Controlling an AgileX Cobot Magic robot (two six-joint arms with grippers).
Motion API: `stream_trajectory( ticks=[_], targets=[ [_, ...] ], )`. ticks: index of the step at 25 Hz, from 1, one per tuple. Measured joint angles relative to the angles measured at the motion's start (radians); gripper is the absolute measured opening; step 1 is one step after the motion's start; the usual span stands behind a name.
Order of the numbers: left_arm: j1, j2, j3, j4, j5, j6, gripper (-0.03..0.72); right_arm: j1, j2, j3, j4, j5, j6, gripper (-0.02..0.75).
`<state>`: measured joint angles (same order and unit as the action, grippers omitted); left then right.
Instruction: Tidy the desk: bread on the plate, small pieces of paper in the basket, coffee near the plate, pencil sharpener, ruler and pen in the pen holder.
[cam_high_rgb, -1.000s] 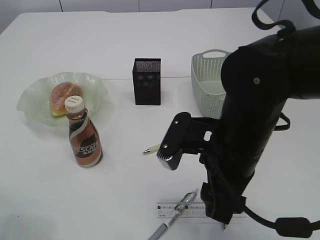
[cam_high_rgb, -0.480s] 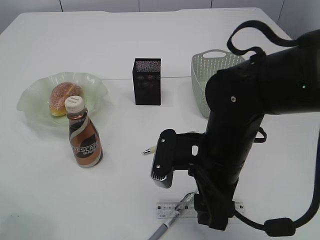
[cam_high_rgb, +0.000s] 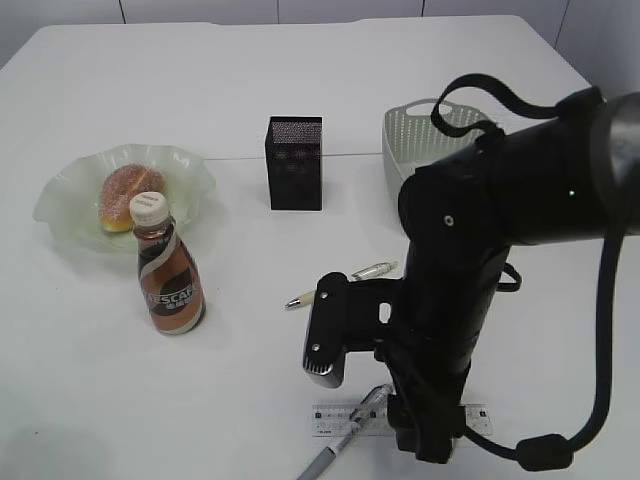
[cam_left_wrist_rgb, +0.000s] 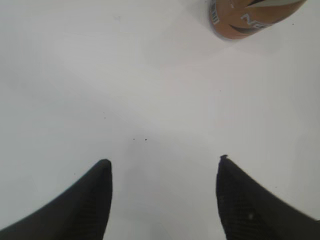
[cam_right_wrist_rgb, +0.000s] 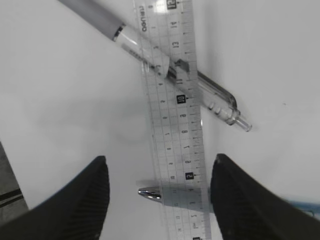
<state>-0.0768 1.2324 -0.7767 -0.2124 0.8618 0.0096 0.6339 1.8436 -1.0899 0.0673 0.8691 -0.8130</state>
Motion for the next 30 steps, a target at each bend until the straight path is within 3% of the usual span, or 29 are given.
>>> stream_trajectory(
  ticks=[30],
  targets=[
    [0.000,0.000,0.000,0.000,-0.002,0.000,0.475,0.000,0.125,0.000,-0.067,-0.087,-0.002,0.470]
  ],
)
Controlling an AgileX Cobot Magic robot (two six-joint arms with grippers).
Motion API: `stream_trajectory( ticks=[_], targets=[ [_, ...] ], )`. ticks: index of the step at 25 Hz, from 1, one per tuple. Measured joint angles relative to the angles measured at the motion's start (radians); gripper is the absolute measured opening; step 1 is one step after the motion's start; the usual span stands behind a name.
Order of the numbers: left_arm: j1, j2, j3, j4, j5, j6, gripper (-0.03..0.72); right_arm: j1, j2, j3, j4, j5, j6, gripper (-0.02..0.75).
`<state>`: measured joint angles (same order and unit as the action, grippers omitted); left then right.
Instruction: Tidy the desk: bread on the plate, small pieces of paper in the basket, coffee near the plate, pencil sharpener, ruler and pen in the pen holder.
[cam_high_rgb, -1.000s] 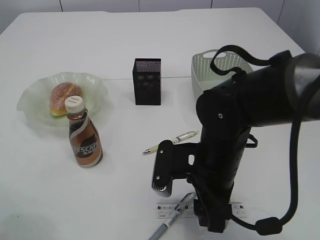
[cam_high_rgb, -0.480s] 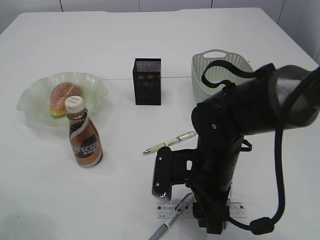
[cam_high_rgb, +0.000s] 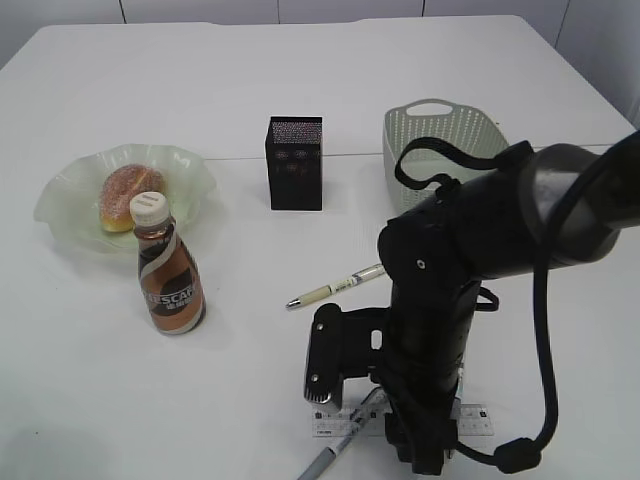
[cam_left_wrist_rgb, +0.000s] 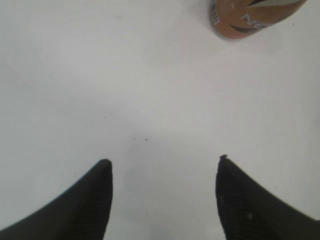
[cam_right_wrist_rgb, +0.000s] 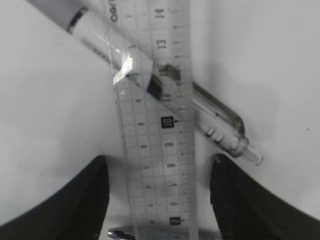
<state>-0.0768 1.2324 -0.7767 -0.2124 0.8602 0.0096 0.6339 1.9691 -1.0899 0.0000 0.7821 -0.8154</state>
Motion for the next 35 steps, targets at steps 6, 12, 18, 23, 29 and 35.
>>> stream_trajectory(
  ticks=[6,12,18,23,29,35],
  targets=[
    [0.000,0.000,0.000,0.000,0.006,0.000,0.470,0.000,0.002,-0.002,0.000,-0.006,0.000,0.414],
    [0.000,0.000,0.000,0.000,0.008,0.000,0.469,0.000,0.004,-0.002,0.000,-0.008,0.000,0.280],
    [0.000,0.000,0.000,0.000,0.008,0.000,0.469,0.000,0.004,-0.002,0.000,-0.008,0.000,0.280],
    [0.000,0.000,0.000,0.000,0.010,0.000,0.469,0.000,-0.007,-0.002,0.009,0.003,0.000,0.280],
    [0.000,0.000,0.000,0.000,0.040,0.000,0.468,0.000,-0.098,-0.002,0.043,0.019,0.000,0.280],
    [0.000,0.000,0.000,0.000,0.044,0.000,0.468,0.000,-0.185,0.000,0.079,0.039,-0.002,0.280]
  ],
)
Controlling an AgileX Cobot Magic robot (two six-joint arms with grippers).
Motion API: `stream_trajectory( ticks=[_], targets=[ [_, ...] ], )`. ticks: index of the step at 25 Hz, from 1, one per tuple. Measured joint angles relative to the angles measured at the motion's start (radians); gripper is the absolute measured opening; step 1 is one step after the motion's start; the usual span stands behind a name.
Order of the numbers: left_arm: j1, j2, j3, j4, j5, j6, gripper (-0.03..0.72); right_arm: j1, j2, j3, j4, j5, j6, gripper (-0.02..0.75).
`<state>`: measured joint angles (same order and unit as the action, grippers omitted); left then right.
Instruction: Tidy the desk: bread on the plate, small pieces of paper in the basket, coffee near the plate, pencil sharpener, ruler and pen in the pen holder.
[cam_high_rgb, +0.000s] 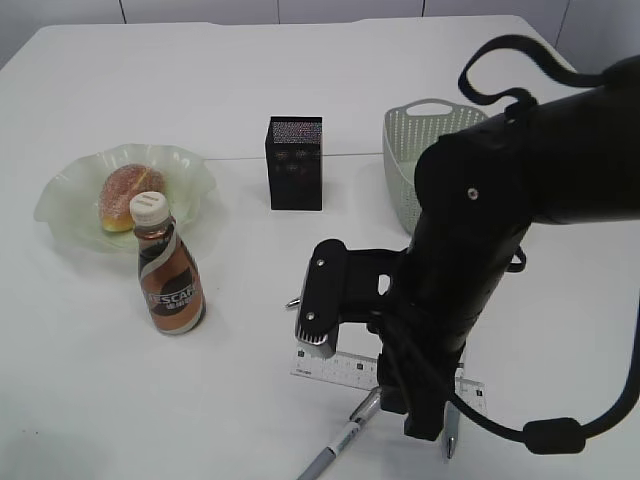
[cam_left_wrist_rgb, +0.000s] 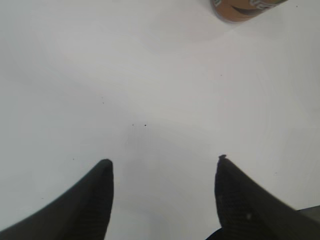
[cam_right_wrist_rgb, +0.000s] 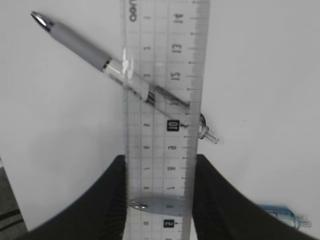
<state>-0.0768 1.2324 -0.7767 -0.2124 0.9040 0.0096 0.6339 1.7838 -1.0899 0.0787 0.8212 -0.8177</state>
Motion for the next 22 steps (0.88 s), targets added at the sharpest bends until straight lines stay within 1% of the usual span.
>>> stream_trajectory(
  ticks=[4,10,14,17,20,22],
  targets=[
    [0.000,0.000,0.000,0.000,0.001,0.000,0.467,0.000,-0.045,0.000,0.061,-0.008,-0.003,0.280],
    [0.000,0.000,0.000,-0.002,0.006,0.000,0.459,0.000,-0.087,0.002,0.144,-0.099,-0.056,0.280],
    [0.000,0.000,0.000,-0.004,0.013,0.000,0.457,-0.012,-0.089,0.003,0.221,-0.197,-0.115,0.280],
    [0.000,0.000,0.000,-0.006,0.016,0.000,0.449,-0.033,-0.089,0.003,0.316,-0.288,-0.154,0.280],
    [0.000,0.000,0.000,-0.006,0.016,0.000,0.447,-0.065,-0.089,0.003,0.430,-0.408,-0.173,0.280],
    [0.000,0.000,0.000,-0.006,0.016,0.000,0.445,-0.085,-0.089,0.003,0.484,-0.482,-0.182,0.280]
  ],
)
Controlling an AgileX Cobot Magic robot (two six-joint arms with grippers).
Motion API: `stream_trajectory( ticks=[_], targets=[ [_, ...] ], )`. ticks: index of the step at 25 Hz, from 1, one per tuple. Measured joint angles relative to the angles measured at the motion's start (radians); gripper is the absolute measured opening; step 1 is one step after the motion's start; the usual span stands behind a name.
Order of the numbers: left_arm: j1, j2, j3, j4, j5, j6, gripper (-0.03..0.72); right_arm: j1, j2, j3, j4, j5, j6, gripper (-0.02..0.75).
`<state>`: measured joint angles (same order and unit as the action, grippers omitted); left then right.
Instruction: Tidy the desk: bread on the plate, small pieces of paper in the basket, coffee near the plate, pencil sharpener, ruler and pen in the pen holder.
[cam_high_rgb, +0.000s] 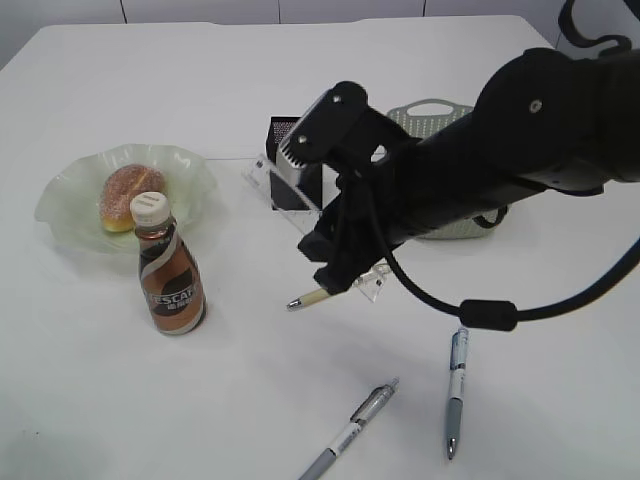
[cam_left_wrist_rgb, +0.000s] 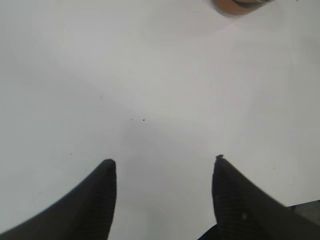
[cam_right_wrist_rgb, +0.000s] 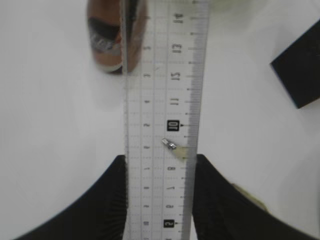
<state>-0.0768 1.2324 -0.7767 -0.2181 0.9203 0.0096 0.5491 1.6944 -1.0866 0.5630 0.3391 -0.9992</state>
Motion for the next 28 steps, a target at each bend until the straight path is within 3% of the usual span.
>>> stream_trajectory(
  ticks=[5,10,16,21,25,28],
  targets=[
    [0.000,0.000,0.000,0.000,0.001,0.000,0.440,-0.032,0.000,0.000,0.059,-0.145,-0.006,0.280],
    [0.000,0.000,0.000,-0.004,0.002,0.000,0.438,-0.079,0.025,-0.070,0.084,-0.153,-0.008,0.280],
    [0.000,0.000,0.000,-0.012,0.028,0.000,0.438,-0.160,0.111,-0.233,0.279,-0.111,-0.011,0.280],
    [0.000,0.000,0.000,-0.012,0.030,0.000,0.438,-0.223,0.231,-0.402,0.600,0.003,-0.181,0.280],
    [0.000,0.000,0.000,-0.012,0.030,0.000,0.436,-0.254,0.323,-0.495,0.964,0.078,-0.483,0.280],
    [0.000,0.000,0.000,-0.012,0.030,0.000,0.435,-0.258,0.371,-0.509,1.157,0.113,-0.696,0.280]
  ],
)
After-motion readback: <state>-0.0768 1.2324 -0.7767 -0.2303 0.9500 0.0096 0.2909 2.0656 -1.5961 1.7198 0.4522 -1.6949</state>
